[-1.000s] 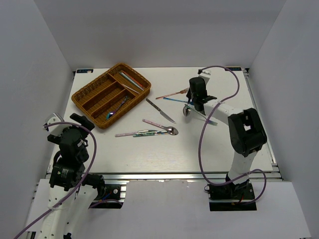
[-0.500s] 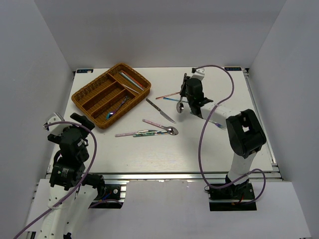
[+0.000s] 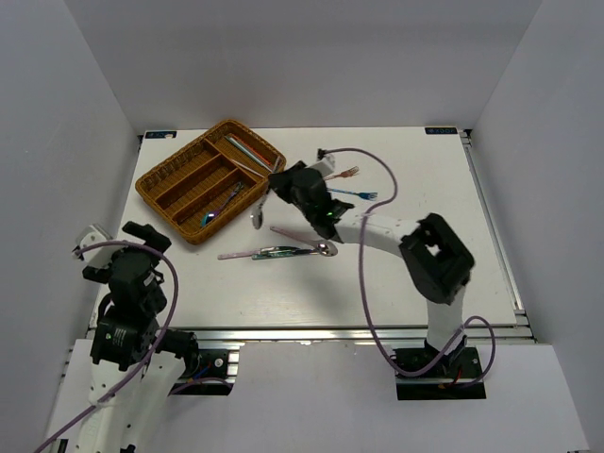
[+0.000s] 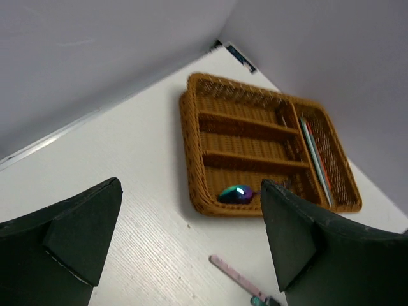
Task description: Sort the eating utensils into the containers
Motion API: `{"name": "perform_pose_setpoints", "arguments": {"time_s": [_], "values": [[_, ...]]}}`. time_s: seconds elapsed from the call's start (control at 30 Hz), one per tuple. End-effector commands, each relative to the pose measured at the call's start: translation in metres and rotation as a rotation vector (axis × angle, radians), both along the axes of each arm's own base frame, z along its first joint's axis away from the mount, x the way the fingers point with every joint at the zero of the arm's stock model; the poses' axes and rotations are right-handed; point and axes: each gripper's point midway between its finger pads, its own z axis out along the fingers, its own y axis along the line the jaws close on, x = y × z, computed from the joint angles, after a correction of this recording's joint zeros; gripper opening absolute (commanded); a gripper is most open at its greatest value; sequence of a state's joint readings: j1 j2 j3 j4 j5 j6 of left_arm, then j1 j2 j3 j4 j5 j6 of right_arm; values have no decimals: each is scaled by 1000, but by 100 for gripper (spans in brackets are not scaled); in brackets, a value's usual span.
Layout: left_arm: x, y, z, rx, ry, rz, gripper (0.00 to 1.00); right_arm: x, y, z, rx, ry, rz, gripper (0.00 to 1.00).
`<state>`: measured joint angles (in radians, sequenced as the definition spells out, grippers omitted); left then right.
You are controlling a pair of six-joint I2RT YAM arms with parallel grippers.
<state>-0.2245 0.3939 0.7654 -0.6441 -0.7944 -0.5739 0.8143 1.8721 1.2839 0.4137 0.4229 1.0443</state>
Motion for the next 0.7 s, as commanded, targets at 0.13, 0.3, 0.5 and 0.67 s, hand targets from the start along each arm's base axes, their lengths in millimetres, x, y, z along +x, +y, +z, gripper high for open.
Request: {"name": "perform_pose_setpoints", "arguments": {"time_s": [0.13,0.3,0.5,0.67], "values": [[-59,47,20,-65,-134,306,98,12,114,11,269,19,17,0],[-79,60,19,-97,-178,413,98,10,161,-7,289,53,0,0],[-64,49,19,-84,-161,326,98,19,176,-24,320,70,-88,0],[-60,45,18,-83,-156,290,98,30,180,-35,291,54,-133,0]]}}
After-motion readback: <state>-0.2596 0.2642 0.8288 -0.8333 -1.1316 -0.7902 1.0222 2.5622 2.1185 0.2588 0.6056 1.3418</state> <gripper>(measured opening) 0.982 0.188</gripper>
